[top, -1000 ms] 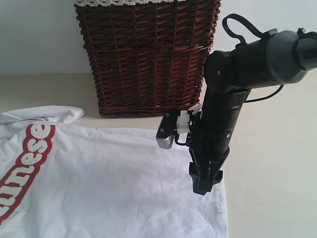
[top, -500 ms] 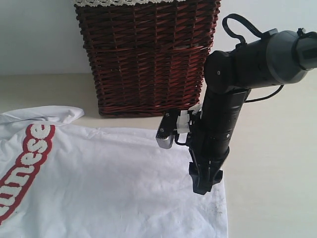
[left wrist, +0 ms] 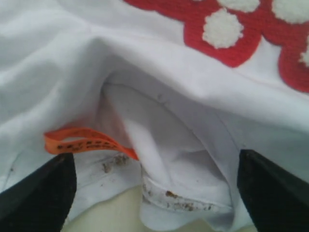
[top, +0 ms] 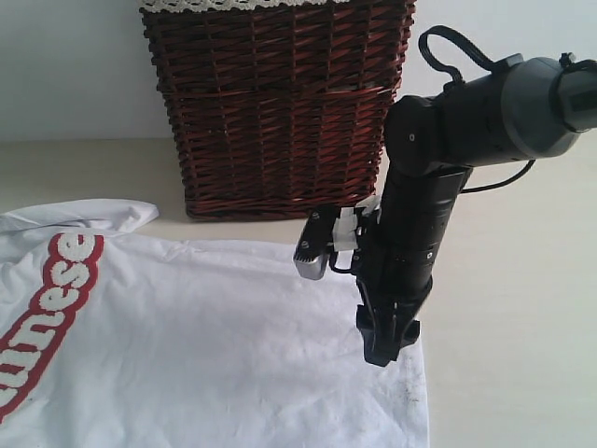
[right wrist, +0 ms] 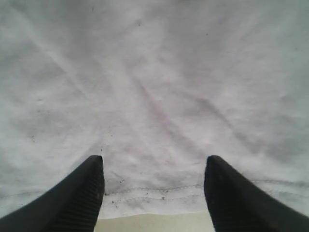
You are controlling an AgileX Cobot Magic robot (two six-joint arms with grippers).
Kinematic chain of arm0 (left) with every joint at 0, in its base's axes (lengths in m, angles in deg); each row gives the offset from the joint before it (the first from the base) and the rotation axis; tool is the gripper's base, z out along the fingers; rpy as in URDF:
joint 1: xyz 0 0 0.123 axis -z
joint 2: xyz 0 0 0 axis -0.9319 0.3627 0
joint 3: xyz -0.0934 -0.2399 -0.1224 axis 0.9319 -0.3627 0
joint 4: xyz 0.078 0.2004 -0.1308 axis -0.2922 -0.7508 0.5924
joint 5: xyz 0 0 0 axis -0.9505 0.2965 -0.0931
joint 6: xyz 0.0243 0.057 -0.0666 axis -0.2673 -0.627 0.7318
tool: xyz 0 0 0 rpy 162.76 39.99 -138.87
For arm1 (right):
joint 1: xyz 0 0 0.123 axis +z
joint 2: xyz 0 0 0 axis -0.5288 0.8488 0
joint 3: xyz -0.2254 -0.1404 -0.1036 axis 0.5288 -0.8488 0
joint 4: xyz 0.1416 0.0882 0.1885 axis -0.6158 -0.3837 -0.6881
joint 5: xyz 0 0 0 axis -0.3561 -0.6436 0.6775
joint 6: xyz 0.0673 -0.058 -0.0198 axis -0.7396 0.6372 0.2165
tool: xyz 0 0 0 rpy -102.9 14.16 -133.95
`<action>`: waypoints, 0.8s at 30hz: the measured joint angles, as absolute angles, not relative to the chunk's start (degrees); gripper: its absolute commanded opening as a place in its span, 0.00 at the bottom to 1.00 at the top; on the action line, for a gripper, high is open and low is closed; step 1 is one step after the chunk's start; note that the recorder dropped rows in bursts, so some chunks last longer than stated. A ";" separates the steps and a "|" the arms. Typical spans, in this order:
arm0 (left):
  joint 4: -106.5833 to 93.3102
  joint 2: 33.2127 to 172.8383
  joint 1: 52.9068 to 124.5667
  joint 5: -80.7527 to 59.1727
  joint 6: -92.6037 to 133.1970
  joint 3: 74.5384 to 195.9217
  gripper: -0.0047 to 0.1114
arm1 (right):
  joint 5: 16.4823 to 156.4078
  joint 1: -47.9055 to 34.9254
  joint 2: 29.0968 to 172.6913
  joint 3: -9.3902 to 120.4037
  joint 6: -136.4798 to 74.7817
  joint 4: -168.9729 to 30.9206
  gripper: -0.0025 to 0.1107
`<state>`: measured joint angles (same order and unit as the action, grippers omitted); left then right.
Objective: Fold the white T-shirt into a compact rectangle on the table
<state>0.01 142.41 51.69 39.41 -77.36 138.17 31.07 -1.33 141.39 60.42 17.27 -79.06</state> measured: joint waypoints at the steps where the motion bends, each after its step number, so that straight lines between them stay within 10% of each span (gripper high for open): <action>1: -0.70 142.58 51.69 39.54 -77.23 138.17 0.78 | 30.59 -1.33 141.39 60.42 17.17 -78.57 0.55; 24: -1.62 145.63 51.69 37.39 -76.13 139.67 0.78 | 33.99 -1.33 141.24 53.43 17.16 -76.10 0.68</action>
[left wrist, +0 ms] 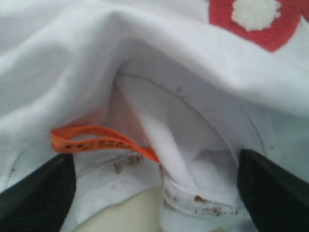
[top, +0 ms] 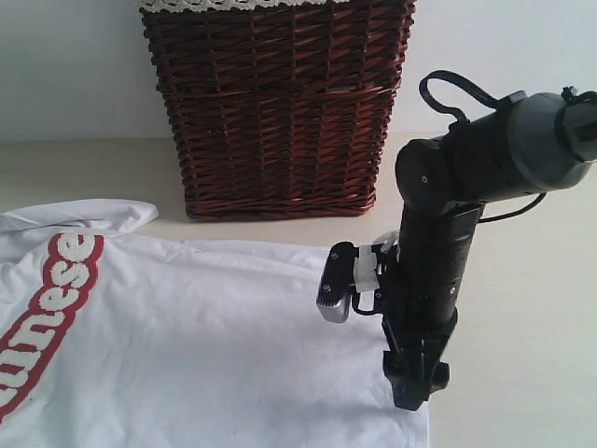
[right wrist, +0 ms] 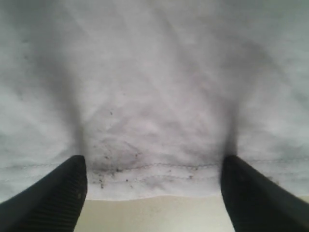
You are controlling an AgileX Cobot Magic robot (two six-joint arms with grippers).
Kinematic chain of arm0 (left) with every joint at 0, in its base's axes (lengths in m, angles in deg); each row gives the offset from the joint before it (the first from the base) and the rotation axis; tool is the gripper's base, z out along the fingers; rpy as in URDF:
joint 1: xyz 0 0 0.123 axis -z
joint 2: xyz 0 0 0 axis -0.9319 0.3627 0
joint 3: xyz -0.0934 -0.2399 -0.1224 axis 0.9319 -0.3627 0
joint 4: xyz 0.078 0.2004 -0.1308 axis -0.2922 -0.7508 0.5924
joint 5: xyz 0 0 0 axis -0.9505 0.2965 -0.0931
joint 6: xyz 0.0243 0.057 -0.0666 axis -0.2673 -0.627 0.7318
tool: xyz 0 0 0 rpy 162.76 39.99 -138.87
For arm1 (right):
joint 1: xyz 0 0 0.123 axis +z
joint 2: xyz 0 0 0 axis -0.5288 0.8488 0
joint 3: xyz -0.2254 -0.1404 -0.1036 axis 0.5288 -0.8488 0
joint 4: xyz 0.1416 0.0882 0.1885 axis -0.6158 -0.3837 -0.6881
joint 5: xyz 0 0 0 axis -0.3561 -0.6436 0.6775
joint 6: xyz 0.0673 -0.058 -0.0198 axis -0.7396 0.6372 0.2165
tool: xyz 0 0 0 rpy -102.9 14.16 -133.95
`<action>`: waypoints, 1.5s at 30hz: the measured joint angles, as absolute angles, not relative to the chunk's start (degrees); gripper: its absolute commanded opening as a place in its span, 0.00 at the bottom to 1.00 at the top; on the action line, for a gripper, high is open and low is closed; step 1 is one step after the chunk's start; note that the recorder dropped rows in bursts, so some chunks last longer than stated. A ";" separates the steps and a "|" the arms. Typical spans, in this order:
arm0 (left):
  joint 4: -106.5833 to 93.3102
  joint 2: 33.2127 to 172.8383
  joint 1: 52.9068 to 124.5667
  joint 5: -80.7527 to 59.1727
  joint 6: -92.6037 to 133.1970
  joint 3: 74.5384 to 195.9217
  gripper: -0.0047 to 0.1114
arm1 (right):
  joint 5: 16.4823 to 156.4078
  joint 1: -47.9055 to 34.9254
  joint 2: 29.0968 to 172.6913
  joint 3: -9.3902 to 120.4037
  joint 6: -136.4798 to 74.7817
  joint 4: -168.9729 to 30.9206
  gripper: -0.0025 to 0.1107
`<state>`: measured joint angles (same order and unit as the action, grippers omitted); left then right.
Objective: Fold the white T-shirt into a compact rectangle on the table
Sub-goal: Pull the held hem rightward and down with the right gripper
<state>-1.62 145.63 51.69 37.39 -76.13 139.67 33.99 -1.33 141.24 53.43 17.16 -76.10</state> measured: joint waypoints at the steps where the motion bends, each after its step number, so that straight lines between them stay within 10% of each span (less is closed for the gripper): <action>1: -1.62 145.63 51.69 37.39 -76.13 139.67 0.78 | 33.03 -1.33 140.66 53.43 17.41 -77.64 0.68; 45: -1.26 145.63 51.69 37.39 -76.03 139.67 0.78 | 38.35 -0.92 135.32 49.96 19.31 -71.88 0.68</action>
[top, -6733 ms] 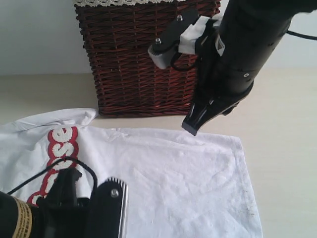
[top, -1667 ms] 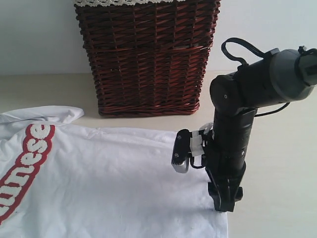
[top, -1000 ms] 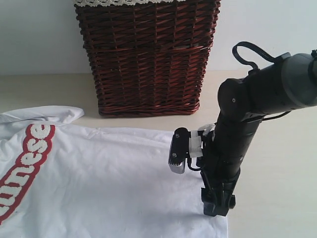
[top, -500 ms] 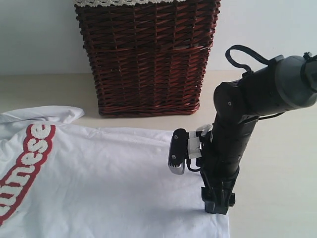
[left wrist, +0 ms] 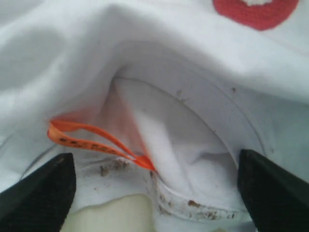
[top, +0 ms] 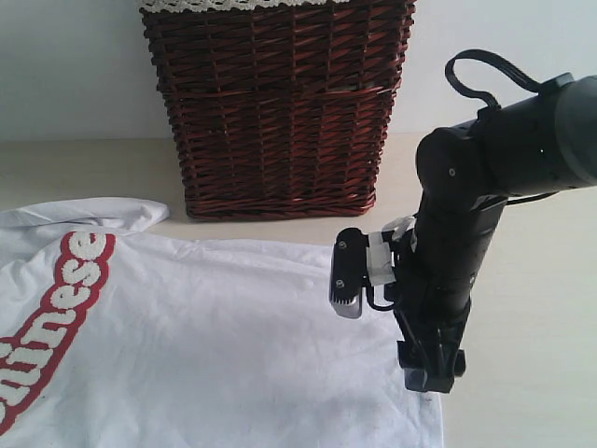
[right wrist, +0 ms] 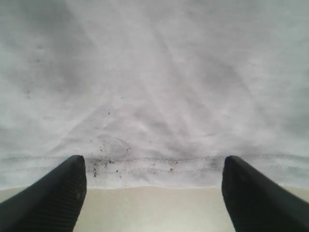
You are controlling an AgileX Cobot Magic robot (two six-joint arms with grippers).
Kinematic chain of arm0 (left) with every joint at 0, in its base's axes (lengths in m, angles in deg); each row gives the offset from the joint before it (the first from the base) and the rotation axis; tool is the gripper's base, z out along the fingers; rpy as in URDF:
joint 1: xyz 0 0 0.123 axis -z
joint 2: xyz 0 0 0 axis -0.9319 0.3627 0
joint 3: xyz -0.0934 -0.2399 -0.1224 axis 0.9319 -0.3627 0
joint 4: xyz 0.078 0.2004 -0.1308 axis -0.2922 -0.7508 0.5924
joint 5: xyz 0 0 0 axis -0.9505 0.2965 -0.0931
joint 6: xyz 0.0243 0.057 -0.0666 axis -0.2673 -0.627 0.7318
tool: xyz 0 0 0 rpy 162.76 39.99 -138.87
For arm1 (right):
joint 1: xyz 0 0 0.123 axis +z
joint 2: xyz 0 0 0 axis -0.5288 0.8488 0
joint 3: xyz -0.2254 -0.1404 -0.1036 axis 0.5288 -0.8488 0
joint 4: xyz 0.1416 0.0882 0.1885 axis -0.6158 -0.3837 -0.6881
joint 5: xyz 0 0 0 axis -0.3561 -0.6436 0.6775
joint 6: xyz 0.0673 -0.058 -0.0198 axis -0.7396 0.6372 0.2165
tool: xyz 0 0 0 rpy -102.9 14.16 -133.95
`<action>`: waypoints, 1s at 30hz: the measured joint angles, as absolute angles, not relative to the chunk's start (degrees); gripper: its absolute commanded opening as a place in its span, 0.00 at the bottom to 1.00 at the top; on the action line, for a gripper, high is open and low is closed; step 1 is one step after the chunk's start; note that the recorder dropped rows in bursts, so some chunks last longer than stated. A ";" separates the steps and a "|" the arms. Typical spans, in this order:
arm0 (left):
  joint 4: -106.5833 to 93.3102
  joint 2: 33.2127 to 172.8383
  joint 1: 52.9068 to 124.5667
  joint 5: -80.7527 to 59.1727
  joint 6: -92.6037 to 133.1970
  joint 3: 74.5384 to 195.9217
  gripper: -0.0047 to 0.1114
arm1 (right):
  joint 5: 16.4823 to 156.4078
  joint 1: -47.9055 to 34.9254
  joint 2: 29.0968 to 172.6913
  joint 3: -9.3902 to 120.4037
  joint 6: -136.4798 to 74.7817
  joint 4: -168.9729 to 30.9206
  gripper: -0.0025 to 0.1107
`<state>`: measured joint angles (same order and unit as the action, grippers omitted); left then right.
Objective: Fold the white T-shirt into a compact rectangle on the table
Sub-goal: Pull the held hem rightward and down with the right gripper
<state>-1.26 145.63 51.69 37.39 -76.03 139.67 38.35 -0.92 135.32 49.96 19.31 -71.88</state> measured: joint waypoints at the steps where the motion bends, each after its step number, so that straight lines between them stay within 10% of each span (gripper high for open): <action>1: -1.26 145.63 51.69 37.39 -76.03 139.67 0.78 | 38.35 -0.92 135.20 49.96 19.31 -71.99 0.68; 30: -0.56 145.63 51.69 37.30 -76.03 139.67 0.78 | 50.42 -0.92 135.38 41.89 17.94 -70.61 0.68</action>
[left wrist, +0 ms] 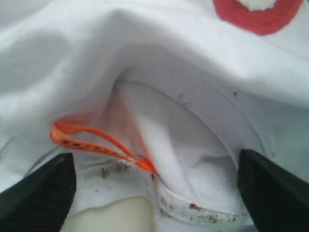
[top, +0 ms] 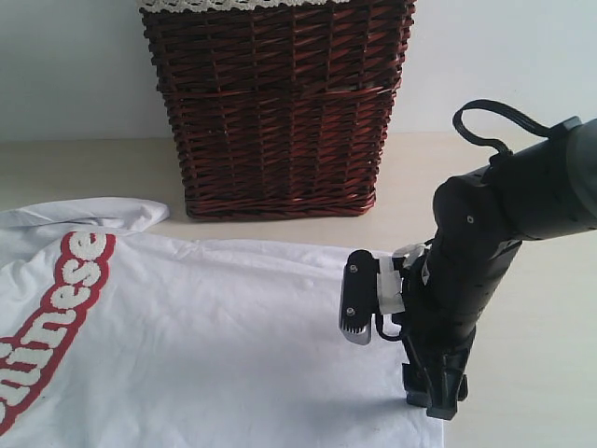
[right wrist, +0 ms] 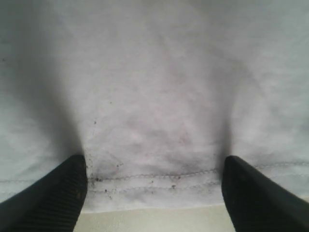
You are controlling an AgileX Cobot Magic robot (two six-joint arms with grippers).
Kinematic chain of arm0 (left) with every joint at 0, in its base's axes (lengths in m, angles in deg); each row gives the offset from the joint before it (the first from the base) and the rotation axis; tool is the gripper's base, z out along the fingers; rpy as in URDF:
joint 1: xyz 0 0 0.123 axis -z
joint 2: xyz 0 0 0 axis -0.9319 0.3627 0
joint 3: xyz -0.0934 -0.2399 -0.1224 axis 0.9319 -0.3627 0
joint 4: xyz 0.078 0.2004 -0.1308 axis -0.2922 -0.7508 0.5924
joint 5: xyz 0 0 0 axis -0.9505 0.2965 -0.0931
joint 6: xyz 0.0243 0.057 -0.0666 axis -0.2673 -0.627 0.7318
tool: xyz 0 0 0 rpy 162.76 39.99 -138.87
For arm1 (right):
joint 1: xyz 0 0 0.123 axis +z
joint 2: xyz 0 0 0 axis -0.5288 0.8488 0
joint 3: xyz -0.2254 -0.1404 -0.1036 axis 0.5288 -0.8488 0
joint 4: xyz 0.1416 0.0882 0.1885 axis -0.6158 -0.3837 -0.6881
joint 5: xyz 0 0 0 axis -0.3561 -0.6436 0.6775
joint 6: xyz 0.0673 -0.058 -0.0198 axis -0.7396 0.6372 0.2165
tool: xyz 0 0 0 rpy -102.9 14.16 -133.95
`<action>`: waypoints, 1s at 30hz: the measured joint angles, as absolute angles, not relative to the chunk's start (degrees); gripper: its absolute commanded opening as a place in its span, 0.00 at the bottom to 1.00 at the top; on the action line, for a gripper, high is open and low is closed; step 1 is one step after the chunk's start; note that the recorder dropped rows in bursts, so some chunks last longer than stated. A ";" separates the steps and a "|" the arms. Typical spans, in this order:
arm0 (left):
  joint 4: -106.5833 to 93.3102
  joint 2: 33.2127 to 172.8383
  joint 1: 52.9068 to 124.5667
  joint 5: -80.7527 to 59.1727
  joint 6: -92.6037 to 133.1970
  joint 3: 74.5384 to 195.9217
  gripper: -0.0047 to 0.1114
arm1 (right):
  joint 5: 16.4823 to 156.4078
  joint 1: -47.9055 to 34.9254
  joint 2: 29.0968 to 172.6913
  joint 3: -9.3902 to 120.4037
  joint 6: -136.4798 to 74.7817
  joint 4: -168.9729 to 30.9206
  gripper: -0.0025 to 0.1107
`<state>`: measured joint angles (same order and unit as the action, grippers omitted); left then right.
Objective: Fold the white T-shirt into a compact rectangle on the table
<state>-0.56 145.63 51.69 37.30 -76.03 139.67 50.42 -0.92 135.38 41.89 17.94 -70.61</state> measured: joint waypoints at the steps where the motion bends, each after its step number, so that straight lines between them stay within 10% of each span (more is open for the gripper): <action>1: -0.56 145.63 51.69 37.30 -76.03 139.67 0.78 | 50.42 -0.92 135.53 41.89 17.94 -70.72 0.68; 5: -0.56 145.63 51.69 37.30 -76.03 139.67 0.78 | 50.42 -0.92 135.64 41.89 18.07 -70.72 0.64; 18: 0.39 145.63 51.69 37.27 -76.03 139.67 0.78 | 48.70 -0.92 135.76 41.89 16.35 -68.39 0.02; 30: 2.63 145.63 51.69 37.17 -78.42 139.67 0.78 | 48.81 -0.92 135.98 42.29 16.52 -62.19 0.02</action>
